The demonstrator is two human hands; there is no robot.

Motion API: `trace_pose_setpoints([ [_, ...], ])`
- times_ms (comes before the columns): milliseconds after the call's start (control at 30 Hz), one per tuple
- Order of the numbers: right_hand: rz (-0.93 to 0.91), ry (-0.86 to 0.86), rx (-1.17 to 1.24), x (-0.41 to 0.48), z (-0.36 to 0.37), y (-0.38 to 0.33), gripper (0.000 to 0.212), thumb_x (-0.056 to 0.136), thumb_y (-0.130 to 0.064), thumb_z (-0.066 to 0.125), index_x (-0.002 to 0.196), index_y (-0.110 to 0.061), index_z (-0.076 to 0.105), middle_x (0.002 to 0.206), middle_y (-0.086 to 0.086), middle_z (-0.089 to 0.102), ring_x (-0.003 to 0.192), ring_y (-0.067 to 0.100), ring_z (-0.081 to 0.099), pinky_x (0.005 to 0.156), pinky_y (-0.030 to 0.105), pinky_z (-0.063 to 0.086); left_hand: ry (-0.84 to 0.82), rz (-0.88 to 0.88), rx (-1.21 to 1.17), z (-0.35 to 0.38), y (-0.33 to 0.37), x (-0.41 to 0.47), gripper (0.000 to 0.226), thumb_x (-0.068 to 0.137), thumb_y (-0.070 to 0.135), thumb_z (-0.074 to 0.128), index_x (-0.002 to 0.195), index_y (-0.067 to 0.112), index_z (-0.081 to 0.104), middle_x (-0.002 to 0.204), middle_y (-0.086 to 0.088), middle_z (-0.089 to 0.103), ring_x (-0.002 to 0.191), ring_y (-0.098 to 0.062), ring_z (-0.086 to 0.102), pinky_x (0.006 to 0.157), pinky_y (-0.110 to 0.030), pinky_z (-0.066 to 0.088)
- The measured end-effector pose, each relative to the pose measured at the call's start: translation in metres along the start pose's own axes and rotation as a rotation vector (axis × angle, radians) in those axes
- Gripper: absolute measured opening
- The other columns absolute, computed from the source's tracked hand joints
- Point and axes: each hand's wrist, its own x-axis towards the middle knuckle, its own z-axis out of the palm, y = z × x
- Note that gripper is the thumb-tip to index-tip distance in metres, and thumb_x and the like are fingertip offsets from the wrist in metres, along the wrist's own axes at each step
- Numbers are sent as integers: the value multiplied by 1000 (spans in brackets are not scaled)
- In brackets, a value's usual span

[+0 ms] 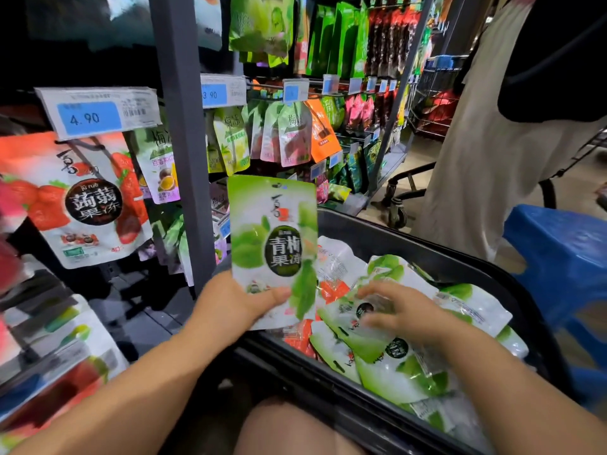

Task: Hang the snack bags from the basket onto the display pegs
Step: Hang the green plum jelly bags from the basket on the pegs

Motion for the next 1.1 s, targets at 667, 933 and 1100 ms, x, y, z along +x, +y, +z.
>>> trace_pose_setpoints([
  [667,-49,-252,-514,4,14,3,68,75,-68,69,137,-45,52,158,-19,30,152,9,3,124,38,-5,16,-102,-209,-18,-14,-4,26,67,34,86,81,51,72,83,18,75,71,4,65,74,-28,46],
  [933,-16,-116,-523,3,16,-6,43,95,-59,49,114,-24,64,111,6,67,109,25,59,91,37,48,-11,-101,-262,-18,-15,-3,47,46,58,79,92,49,73,98,15,75,98,-11,70,98,-43,51],
  [1100,-71,-59,-594,1,17,-10,35,100,-49,47,108,-19,62,95,6,66,86,22,58,75,34,45,-16,-105,-266,-17,-18,-2,50,46,59,80,93,44,73,94,14,76,89,-8,70,93,-40,51],
])
